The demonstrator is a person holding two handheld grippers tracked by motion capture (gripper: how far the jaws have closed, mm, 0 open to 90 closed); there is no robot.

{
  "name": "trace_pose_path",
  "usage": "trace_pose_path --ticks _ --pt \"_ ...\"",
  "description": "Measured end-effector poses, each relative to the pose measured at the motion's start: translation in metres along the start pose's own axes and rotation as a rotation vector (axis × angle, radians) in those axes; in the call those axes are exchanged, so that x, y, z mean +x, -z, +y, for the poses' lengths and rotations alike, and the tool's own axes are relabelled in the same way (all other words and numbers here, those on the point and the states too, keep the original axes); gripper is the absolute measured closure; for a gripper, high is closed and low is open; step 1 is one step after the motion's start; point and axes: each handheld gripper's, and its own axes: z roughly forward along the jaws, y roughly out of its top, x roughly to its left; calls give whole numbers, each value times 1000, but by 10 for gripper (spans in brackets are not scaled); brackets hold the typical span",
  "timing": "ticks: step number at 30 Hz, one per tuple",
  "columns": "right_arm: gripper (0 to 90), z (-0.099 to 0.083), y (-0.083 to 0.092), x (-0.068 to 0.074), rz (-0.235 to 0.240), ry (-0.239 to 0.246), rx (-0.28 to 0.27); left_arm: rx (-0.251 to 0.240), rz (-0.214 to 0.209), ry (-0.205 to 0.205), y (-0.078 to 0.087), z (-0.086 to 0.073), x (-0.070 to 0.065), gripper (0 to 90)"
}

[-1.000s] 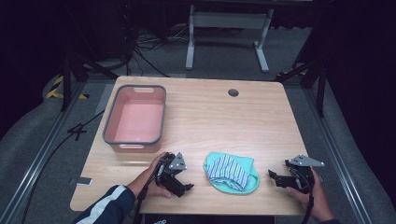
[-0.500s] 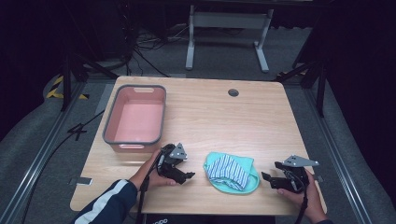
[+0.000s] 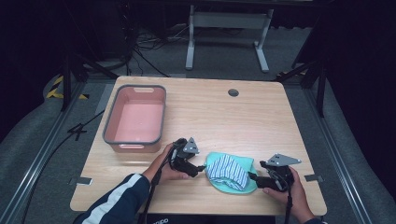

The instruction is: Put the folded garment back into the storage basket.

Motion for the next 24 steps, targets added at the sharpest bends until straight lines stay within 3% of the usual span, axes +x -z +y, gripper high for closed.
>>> trace_pose_path --ticks 2,6,10,15,19,22,24 --pt "357 4 -5 4 -1 2 7 -14 0 10 -4 4 0 216" --pt "380 7 -10 12 -28 2 9 3 -5 22 -13 8 -1 215" --pt "365 4 -15 14 -37 -6 45 10 -15 22 -19 7 -5 211" --pt "341 1 -16 11 -31 -35 43 -5 -18 35 -21 5 -6 204" --pt "402 0 -16 12 -8 -35 41 -14 -17 26 -21 3 -7 205" --pt "459 -1 -16 13 10 -33 38 -35 -32 29 -20 1 -10 265" --pt "522 0 -15 13 26 -25 37 -26 -54 0 -18 3 -11 354"
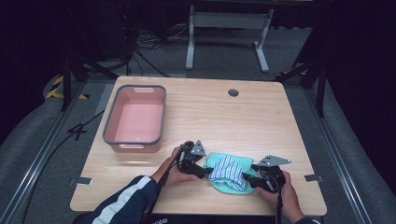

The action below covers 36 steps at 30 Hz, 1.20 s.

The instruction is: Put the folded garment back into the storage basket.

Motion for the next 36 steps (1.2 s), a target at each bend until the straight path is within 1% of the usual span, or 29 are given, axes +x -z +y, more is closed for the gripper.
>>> trace_pose_path --ticks 1,2,3,5,7,9,11,13,15,16,18,21,23,24,25,27,28,30,34,36 --pt "556 0 0 1 8 1 1 4 -4 -4 0 0 -1 402" --pt "580 0 0 1 13 4 0 9 1 -3 0 1 -1 413" --pt "610 0 0 1 19 10 0 11 -5 -11 0 2 -2 430" --pt "678 0 1 2 38 0 -6 28 -14 -11 1 4 -4 516" --pt "706 -1 0 2 45 1 -8 27 -17 -5 1 4 -5 587" --pt "725 -1 0 1 54 -2 -10 26 -12 -1 1 5 -6 638" --pt "754 -1 0 1 58 0 -10 31 -7 6 1 5 -6 658" --pt "781 -1 1 2 66 -6 -11 32 -17 11 1 5 -6 703" --pt "787 -1 1 3 63 -4 -11 34 -16 15 1 6 -7 718" --pt "796 -1 1 4 59 1 -12 35 -19 20 1 6 -8 742" --pt "806 -1 2 5 46 16 -16 30 -19 6 1 6 -8 776" --pt "823 -1 3 5 42 17 -21 40 -15 3 1 7 -10 799" --pt "826 -1 5 4 42 23 -28 41 -8 -16 2 7 -10 803" --pt "828 -1 5 4 39 23 -29 48 -10 -13 2 7 -10 805" --pt "829 0 6 4 38 26 -29 43 -9 -13 2 8 -11 807" --pt "829 0 6 4 36 32 -34 51 -9 -19 3 9 -11 811" --pt "829 1 7 4 35 33 -37 44 -6 -23 3 9 -11 811" --pt "829 3 8 4 36 36 -40 50 -5 -32 5 10 -11 814" --pt "831 8 14 2 46 27 -62 51 -3 -28 11 15 -9 816" --pt "831 12 17 1 42 38 -69 43 1 -22 16 19 -8 816"
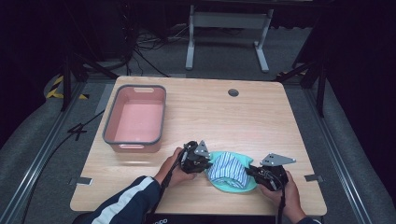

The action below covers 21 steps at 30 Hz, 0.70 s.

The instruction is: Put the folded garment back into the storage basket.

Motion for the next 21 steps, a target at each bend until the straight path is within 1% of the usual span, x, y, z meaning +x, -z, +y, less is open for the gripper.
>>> trace_pose_path --ticks 1,4,10,12,13,15,16,18,21 --pt "831 3 1 0 1 3 -3 -2 2 -6 2 2 1 816" --pt "832 9 2 0 -7 14 -12 -13 7 -5 8 7 2 817" --pt "832 22 5 1 -16 41 -29 -23 19 -4 15 10 7 817" --pt "832 26 5 1 -13 38 -35 -28 21 -2 18 11 7 817" --pt "832 29 6 0 -16 45 -36 -26 25 -4 19 11 8 817" --pt "832 33 6 0 -12 48 -41 -32 29 -5 22 12 9 817" --pt "833 36 7 0 -12 52 -42 -41 32 1 24 13 10 817" --pt "832 41 7 0 -4 51 -48 -40 37 -1 29 13 12 817" --pt "833 49 8 0 4 61 -54 -54 53 5 37 14 14 818"
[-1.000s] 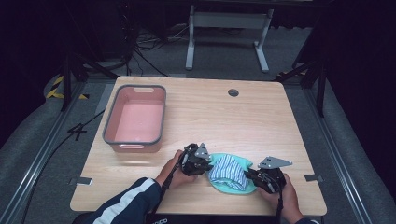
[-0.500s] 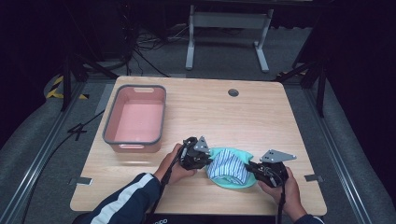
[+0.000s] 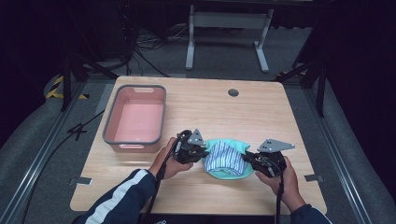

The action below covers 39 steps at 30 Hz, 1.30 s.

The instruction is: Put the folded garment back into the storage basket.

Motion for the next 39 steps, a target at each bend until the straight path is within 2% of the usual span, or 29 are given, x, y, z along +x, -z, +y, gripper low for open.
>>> trace_pose_path --ticks 8,17,21,32,39 --pt "833 28 -4 3 27 43 -23 -20 47 14 25 1 7 818" --pt "833 64 -13 6 75 82 -63 -69 110 68 63 -5 20 819" --pt "833 77 -18 10 86 103 -70 -70 130 78 73 -6 25 819" --pt "834 125 -31 30 108 169 -97 -80 211 98 111 -10 41 819" --pt "834 140 -38 38 111 187 -104 -85 236 112 126 -13 48 819"
